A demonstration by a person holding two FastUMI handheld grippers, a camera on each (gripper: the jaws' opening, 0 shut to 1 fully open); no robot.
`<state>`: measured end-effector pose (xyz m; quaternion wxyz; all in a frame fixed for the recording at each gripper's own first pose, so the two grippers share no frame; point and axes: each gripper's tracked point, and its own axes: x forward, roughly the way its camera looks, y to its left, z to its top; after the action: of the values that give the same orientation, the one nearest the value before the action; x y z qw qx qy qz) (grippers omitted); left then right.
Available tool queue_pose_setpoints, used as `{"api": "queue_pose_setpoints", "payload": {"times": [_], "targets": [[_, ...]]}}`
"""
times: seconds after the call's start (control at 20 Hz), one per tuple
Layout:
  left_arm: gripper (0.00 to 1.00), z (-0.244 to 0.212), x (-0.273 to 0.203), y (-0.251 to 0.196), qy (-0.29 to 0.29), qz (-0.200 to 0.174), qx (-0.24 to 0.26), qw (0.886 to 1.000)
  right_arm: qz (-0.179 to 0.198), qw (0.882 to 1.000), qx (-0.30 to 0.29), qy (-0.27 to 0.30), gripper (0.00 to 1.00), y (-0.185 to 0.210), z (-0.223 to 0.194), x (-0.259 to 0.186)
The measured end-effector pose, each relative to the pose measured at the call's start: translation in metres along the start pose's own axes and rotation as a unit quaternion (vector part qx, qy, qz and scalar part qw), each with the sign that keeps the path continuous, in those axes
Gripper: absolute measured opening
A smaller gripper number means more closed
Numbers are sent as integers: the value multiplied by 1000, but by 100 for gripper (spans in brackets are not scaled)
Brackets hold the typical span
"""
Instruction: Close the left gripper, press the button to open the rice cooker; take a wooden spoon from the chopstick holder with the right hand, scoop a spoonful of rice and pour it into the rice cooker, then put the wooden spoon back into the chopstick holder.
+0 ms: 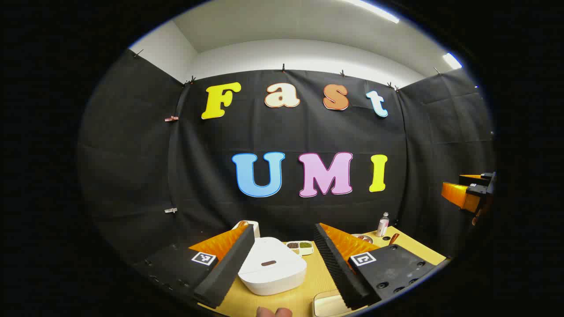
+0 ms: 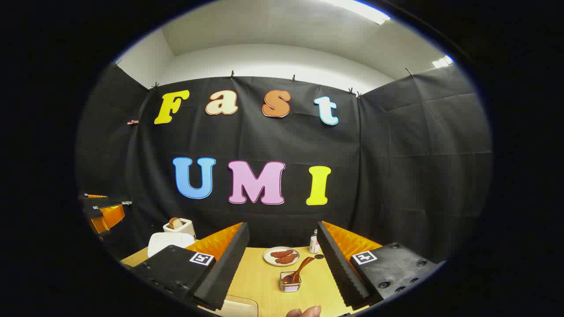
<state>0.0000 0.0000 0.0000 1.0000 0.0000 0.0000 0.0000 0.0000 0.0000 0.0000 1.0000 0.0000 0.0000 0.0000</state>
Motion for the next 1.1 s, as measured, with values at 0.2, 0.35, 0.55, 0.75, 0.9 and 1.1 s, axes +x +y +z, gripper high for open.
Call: {"api": "queue_pose_setpoints", "payload": {"times": [0.2, 0.35, 0.55, 0.75, 0.9, 1.1], "targets": [[95, -3, 8, -1, 2, -1, -8, 1000, 0, 1000, -1, 1, 98, 0, -1, 7], [95, -2, 11, 3, 0, 4, -7, 1000, -1, 1000, -4, -1, 97, -1, -2, 10], [95, -3, 12, 11, 1, 16, 2, 1000, 1, 1000, -7, -1, 97, -1, -6, 13], [95, -14, 17, 14, 10, 14, -7, 1000, 5, 1000, -10, 1, 97, 3, -11, 17], [77, -18, 29, 20, 12, 9, -21, 1000, 7, 1000, -20, 0, 98, 6, -11, 19], [27, -35, 47, 16, 36, -15, -61, 997, 8, 1000, -20, 3, 97, 7, -15, 20]]}}
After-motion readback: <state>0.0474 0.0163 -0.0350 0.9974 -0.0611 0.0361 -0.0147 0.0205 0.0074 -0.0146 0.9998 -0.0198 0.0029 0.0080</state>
